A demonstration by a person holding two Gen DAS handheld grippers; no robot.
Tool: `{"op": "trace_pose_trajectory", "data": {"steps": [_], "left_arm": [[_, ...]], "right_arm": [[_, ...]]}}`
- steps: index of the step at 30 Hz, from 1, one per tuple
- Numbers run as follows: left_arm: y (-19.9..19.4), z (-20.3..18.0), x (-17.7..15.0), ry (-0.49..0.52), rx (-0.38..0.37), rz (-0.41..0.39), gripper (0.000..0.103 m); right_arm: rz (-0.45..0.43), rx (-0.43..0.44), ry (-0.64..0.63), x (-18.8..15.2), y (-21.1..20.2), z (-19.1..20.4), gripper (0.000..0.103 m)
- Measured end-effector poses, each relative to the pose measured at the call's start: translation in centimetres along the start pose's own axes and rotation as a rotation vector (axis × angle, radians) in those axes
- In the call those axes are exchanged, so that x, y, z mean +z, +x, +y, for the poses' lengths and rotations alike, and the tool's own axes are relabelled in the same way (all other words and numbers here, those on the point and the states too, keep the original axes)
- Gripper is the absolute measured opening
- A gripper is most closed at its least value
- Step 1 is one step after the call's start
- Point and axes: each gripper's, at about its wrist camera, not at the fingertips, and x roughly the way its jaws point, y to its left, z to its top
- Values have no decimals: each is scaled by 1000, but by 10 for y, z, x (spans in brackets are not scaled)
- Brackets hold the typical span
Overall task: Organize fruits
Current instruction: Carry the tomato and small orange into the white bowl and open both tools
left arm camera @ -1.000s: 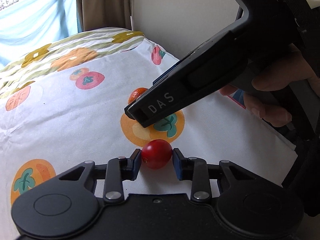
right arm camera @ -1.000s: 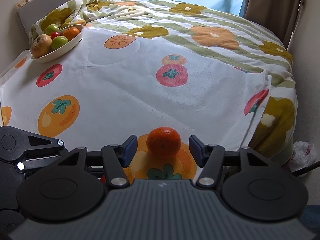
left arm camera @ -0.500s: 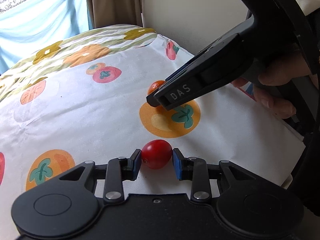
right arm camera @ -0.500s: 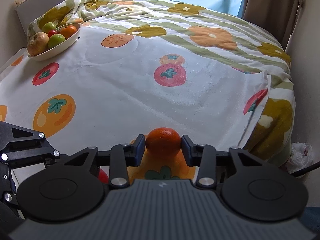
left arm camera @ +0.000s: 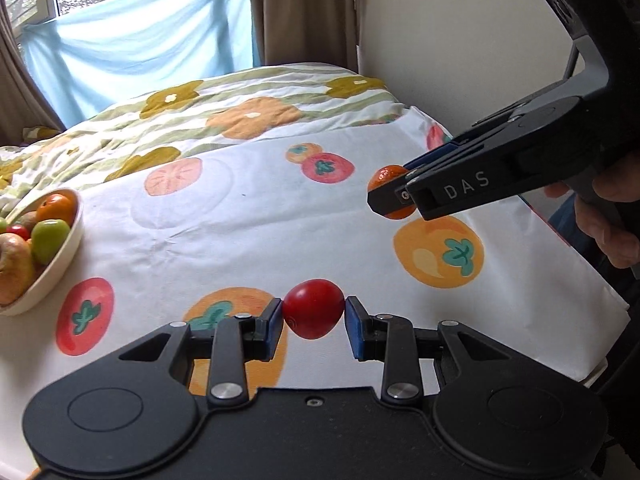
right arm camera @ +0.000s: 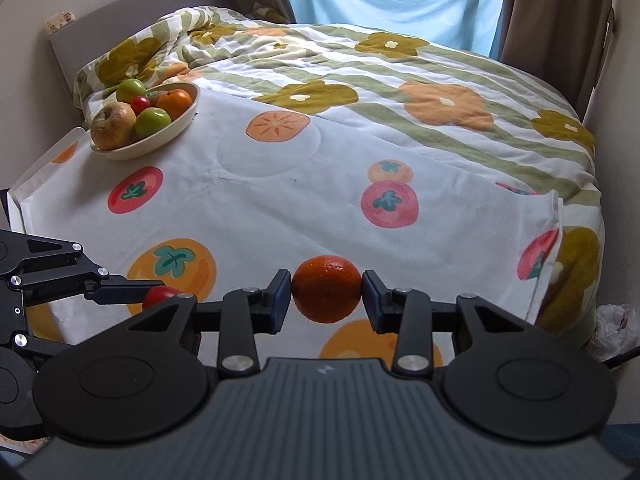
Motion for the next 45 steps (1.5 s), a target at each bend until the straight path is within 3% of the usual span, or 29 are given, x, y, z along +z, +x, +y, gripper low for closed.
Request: {"op": "trace_pose_trajectory", "data": {"steps": [13,22,34,45], "left_arm": [[-58,109,5,-121,181,-48,37],[-69,195,6,-170,246,-44,37],[-34,295,31,-155,201,-37,37],[19,341,46,-112,157,10,37]], "right_arm": [[-50,122,-100,73,14,101,54],[-47,165,-101,121,48,161,53],[-25,133,-56,179,111,201,53],[8,96,0,209,161,210,53]]}}
